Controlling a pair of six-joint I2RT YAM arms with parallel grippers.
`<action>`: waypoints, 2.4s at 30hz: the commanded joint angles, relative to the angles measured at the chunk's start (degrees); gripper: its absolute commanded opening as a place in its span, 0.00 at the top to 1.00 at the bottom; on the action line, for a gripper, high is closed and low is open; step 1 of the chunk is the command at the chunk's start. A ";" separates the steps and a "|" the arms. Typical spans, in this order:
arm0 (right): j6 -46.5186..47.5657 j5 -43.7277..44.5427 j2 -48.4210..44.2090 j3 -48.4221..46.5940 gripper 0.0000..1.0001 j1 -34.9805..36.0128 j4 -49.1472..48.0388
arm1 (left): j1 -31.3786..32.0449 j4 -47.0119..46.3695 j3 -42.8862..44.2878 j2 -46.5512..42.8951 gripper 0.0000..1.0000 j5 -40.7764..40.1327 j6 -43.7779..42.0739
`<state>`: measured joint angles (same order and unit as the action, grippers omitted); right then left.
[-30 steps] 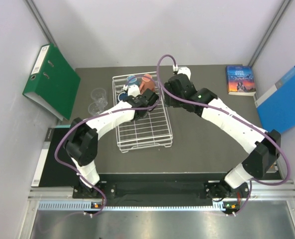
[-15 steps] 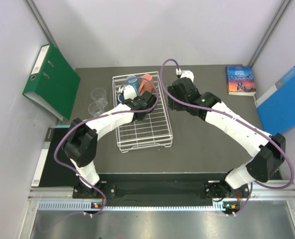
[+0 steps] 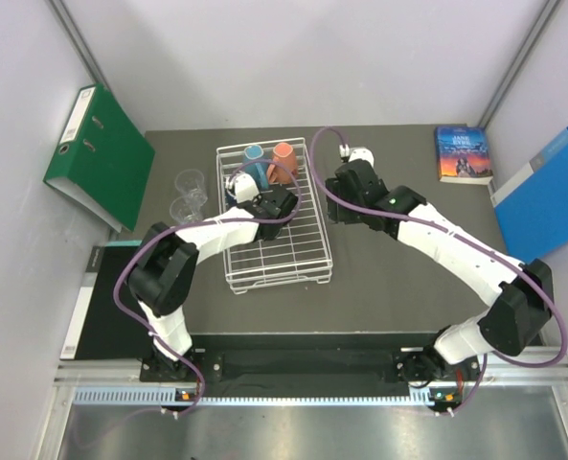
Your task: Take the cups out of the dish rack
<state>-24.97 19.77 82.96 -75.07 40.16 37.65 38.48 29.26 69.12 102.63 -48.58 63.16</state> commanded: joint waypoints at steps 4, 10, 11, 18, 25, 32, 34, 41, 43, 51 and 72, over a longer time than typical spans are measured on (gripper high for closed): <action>0.71 -1.05 -4.56 3.17 0.33 -1.14 -2.93 | -1.65 -11.85 -4.08 -0.06 0.54 -3.54 -2.77; 0.54 -1.14 -4.65 4.58 0.33 -1.14 -3.28 | -1.74 -13.96 -4.96 -1.64 0.55 -3.10 -4.09; 0.36 -1.22 -4.56 4.58 0.33 -1.23 -3.46 | -1.74 -14.05 -4.79 -1.73 0.55 -3.10 -4.27; 0.19 -1.93 -3.33 4.67 0.33 -1.23 -4.42 | -1.83 -13.44 -2.68 -1.12 0.64 -3.98 -6.11; -0.95 -3.95 -2.28 4.93 0.34 -1.23 -5.30 | -1.92 -13.26 -2.33 -0.15 1.00 -3.81 -6.73; -1.57 -3.69 -1.92 5.37 0.35 -1.23 -5.66 | -1.83 -13.44 -2.15 -1.20 1.00 -2.84 -11.73; -1.66 -3.51 -2.01 5.20 0.35 -1.31 -5.57 | -1.83 -10.03 0.55 -1.12 1.00 -1.27 -14.10; -1.66 -2.54 -1.92 3.79 0.35 -1.23 -6.01 | -1.74 -8.95 5.58 -7.69 1.00 9.01 -25.09; -1.75 -2.54 -2.01 3.53 0.35 -1.31 -6.53 | -1.74 -8.69 7.16 -9.28 1.00 11.12 -27.63; -2.27 -2.54 -1.66 2.91 0.35 -1.31 -7.94 | -1.74 -2.89 10.16 -16.23 1.00 18.16 -28.27; -32.22 -49.45 -14.67 25.13 0.39 -17.40 -65.61 | -10.26 -50.95 -19.97 -37.42 1.00 72.92 -3.32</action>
<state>-44.95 -12.78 70.04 -54.24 22.48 -1.21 29.80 3.79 52.86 67.11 13.13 50.96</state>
